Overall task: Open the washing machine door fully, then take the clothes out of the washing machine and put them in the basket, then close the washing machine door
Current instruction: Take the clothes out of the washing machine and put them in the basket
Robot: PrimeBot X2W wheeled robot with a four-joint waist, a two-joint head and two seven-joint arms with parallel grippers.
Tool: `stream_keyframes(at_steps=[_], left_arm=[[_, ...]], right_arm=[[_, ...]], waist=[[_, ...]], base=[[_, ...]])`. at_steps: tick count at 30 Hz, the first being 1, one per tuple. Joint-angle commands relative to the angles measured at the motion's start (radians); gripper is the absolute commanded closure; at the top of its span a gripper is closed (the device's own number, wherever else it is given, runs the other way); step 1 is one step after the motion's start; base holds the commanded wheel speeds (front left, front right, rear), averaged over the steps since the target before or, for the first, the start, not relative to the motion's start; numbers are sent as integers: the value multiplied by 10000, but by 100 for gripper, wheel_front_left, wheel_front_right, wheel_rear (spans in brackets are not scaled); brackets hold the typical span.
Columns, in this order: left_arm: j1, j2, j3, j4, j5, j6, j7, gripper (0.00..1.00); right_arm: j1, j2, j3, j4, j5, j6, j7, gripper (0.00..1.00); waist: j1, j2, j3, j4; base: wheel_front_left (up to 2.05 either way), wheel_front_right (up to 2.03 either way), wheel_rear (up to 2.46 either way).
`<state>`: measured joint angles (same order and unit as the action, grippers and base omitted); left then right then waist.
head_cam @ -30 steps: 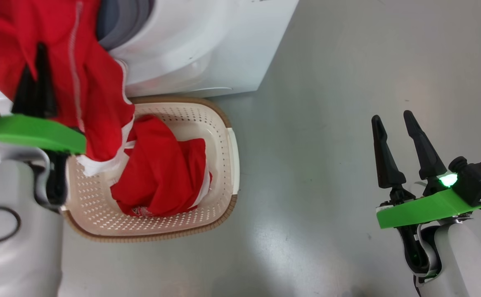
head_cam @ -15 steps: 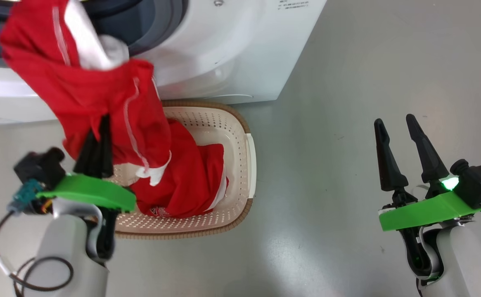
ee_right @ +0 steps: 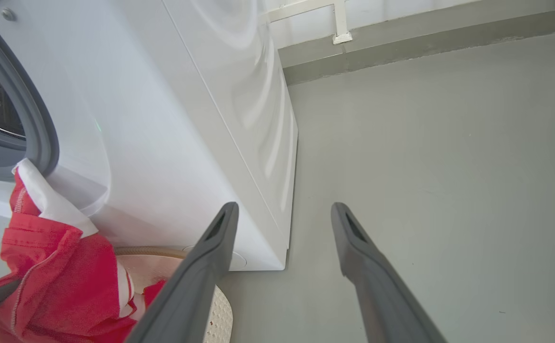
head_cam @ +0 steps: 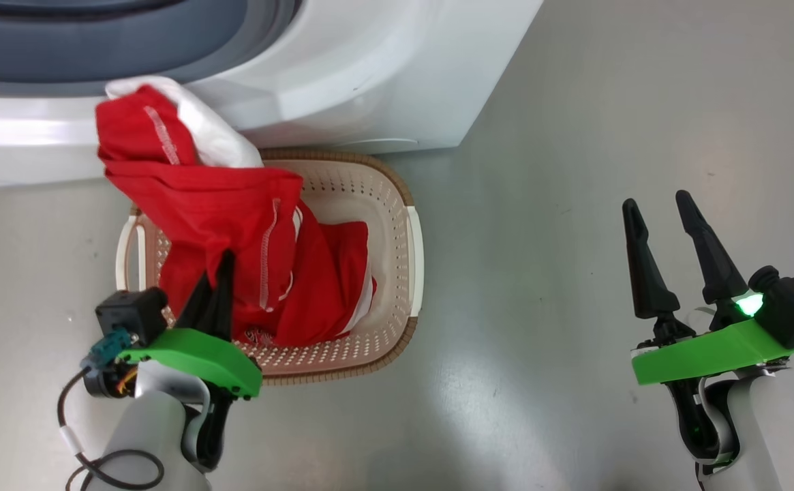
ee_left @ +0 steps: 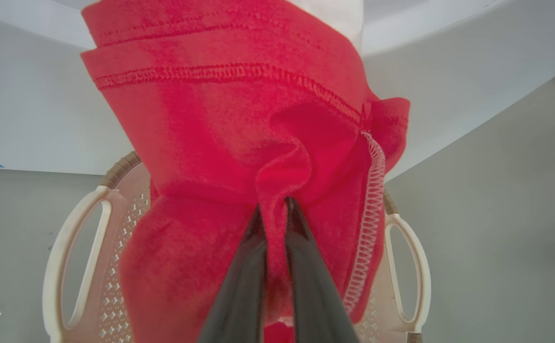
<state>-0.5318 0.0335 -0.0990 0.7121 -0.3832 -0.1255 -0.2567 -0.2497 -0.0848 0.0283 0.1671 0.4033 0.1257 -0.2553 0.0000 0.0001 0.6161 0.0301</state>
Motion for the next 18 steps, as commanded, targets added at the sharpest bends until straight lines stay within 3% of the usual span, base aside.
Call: stream_keyframes(at_steps=[1, 18], left_arm=[[138, 209, 202, -56, -62, -52, -51, 100], [-1088, 170, -636, 1721, -607, -52, -51, 100]], right_arm=[[128, -29, 193, -250, -87, 50, -65, 0], [-94, -127, -63, -564, -279, 50, -65, 0]], waist=[[0, -1, 136, 24], [0, -1, 1364, 219]], base=[[0, 0, 0], [0, 0, 0]])
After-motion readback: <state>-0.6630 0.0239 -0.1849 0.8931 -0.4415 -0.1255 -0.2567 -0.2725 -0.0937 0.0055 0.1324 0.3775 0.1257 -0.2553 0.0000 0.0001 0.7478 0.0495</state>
